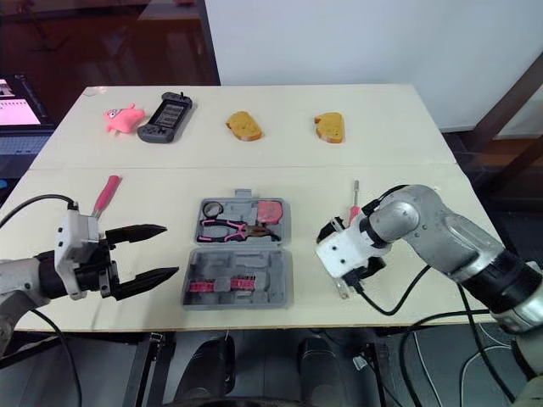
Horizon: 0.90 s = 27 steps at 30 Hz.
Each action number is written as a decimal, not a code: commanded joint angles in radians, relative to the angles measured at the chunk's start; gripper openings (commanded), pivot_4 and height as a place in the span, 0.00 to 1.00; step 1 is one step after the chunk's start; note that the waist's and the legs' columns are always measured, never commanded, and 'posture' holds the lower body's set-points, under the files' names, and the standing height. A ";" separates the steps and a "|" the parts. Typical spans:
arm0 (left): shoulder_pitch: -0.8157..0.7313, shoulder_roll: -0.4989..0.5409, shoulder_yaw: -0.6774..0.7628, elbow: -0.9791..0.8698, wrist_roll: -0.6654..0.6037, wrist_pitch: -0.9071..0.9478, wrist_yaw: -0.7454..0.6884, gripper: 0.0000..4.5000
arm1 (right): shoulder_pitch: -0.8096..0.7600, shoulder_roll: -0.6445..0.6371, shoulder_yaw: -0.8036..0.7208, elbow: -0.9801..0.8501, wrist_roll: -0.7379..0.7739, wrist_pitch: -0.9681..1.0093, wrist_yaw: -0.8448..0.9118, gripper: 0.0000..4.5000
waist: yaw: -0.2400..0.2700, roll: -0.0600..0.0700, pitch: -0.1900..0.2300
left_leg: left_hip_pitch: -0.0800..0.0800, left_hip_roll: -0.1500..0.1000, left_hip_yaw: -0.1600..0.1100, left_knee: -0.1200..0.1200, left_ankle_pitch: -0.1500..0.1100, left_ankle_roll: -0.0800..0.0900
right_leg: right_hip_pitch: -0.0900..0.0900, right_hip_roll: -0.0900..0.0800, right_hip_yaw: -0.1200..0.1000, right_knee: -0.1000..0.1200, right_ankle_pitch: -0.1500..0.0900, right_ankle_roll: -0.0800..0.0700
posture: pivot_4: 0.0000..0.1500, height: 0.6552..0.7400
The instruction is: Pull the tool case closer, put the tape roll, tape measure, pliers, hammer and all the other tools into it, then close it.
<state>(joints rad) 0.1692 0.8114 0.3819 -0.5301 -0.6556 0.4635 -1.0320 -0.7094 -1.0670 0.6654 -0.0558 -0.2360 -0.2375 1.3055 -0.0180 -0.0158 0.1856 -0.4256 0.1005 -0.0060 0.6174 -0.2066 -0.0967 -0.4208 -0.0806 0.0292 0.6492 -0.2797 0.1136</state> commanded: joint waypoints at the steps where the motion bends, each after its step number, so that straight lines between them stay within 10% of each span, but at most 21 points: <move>1: 0.032 -0.009 0.040 -0.052 -0.014 -0.013 0.025 1.00 | -0.067 0.073 0.027 0.138 -0.125 -0.245 -0.012 1.00 | -0.002 0.000 0.000 | 0.000 0.000 0.000 0.000 0.000 0.000 | 0.000 0.000 0.000 0.000 0.000 0.001 | 1.00 0.77; 18: 0.085 -0.002 0.060 -0.081 -0.022 -0.003 0.069 1.00 | -0.187 0.251 0.081 0.390 -0.332 -0.670 -0.060 1.00 | 0.004 0.001 0.000 | 0.000 0.000 0.000 -0.002 0.001 -0.001 | -0.001 0.001 0.000 0.002 0.002 0.003 | 1.00 0.77; 27: 0.059 0.015 0.048 -0.067 -0.023 0.011 0.068 1.00 | -0.177 0.256 0.109 0.422 -0.342 -0.731 -0.021 0.02 | 0.004 0.001 0.000 | 0.000 0.000 0.000 -0.001 0.001 -0.001 | -0.001 0.001 0.000 0.002 0.002 0.003 | 1.00 0.77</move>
<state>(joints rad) 0.2312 0.8168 0.4143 -0.5896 -0.6656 0.4755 -0.9605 -0.8764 -0.8117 0.7766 0.3603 -0.5699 -0.9556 1.2803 -0.0141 -0.0152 0.1858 -0.4252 0.1007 -0.0061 0.6159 -0.2057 -0.0980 -0.4215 -0.0800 0.0292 0.6517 -0.2777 0.1171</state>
